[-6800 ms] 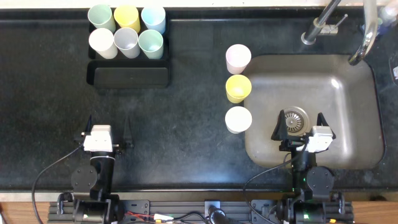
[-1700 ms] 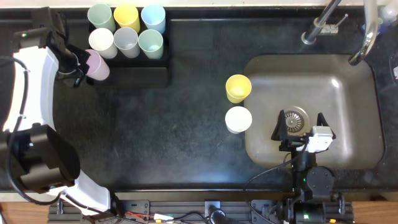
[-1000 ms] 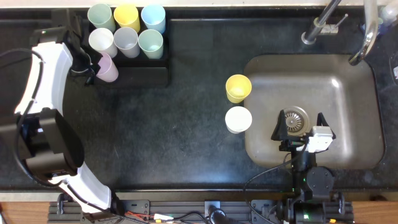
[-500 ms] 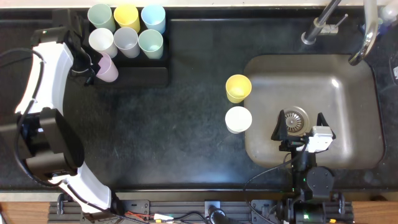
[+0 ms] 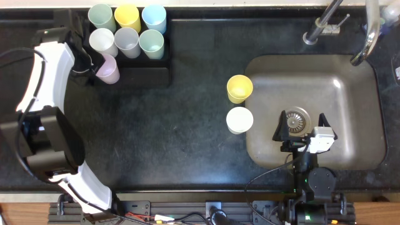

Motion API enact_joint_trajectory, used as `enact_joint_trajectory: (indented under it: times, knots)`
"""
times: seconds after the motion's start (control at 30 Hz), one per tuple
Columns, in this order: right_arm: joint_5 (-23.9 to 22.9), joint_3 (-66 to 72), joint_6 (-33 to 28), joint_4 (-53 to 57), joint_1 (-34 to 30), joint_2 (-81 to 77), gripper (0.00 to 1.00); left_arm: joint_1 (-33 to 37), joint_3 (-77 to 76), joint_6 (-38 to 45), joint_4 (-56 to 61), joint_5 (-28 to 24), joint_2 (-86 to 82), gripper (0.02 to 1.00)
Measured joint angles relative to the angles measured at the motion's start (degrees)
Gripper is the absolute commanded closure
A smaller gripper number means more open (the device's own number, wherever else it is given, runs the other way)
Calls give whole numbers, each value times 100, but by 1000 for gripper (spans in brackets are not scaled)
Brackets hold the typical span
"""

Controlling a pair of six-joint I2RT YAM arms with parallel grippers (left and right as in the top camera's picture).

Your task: Store Cups

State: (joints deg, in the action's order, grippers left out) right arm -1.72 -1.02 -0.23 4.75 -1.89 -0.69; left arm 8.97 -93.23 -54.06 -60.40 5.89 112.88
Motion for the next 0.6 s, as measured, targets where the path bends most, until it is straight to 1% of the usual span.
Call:
enact_joint_trajectory:
  times: [0.2,0.27,0.43,0.6]
  knots:
    - [2,0,2,-2,0,0,3,0,0,0,2,39,-4,119]
    - [2,0,0,-2,0,0,5,0,0,11,0,42,-50,20]
    - [0,0,0,-2,2,0,3,0,17,0,-52,17,-503,20]
    - [0,0,2,-2,0,0,5,-68,22,0,-68,-227,-1360,23]
